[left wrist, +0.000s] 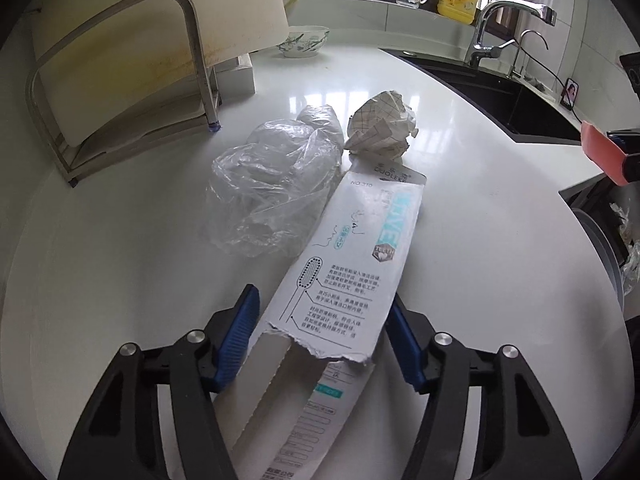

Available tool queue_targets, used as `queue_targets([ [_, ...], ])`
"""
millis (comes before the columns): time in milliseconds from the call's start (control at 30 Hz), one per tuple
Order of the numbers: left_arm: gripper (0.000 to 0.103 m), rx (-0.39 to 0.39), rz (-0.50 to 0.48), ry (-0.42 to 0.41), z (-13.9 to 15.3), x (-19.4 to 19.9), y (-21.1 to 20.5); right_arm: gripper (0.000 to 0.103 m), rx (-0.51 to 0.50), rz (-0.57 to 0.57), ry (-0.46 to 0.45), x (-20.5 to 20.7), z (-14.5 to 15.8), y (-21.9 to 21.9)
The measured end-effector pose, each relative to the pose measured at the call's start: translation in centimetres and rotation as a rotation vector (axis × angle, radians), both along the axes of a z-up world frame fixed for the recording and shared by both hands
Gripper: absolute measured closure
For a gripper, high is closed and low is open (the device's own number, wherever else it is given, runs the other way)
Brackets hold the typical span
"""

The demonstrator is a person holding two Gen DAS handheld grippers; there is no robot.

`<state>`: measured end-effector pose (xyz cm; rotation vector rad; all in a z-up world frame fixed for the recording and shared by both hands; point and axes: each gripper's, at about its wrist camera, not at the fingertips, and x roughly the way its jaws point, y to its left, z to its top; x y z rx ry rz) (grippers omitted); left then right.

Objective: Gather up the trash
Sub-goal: 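Grasp the LOVE toothbrush package with the left tool while the right tool holds the pink dish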

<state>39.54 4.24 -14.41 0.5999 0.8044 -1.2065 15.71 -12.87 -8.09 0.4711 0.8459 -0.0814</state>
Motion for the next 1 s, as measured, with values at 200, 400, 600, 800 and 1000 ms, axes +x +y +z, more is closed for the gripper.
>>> queue_targets([
  [200, 0.054, 0.009, 0.116, 0.010, 0.3, -1.3, 0.7, 0.040, 0.007, 0.002, -0.021, -0.4, 0.4, 0.2],
  [400, 0.055, 0.010, 0.235, 0.017, 1.2, -3.1, 1.8, 0.040, 0.003, -0.021, -0.032, -0.9, 0.6, -0.4],
  [600, 0.055, 0.002, 0.318, 0.004, 2.6, -5.2, 2.7, 0.040, 0.005, -0.027, -0.036, -1.1, 0.6, -0.8],
  [800, 0.055, 0.030, 0.355, -0.032, 4.3, -8.4, 3.5, 0.040, 0.010, 0.000, -0.069, -1.1, 0.7, -0.9],
  [1000, 0.055, 0.026, 0.426, -0.064, 7.1, -12.1, 4.2, 0.040, 0.025, 0.051, -0.092, -1.5, 0.7, -1.2],
])
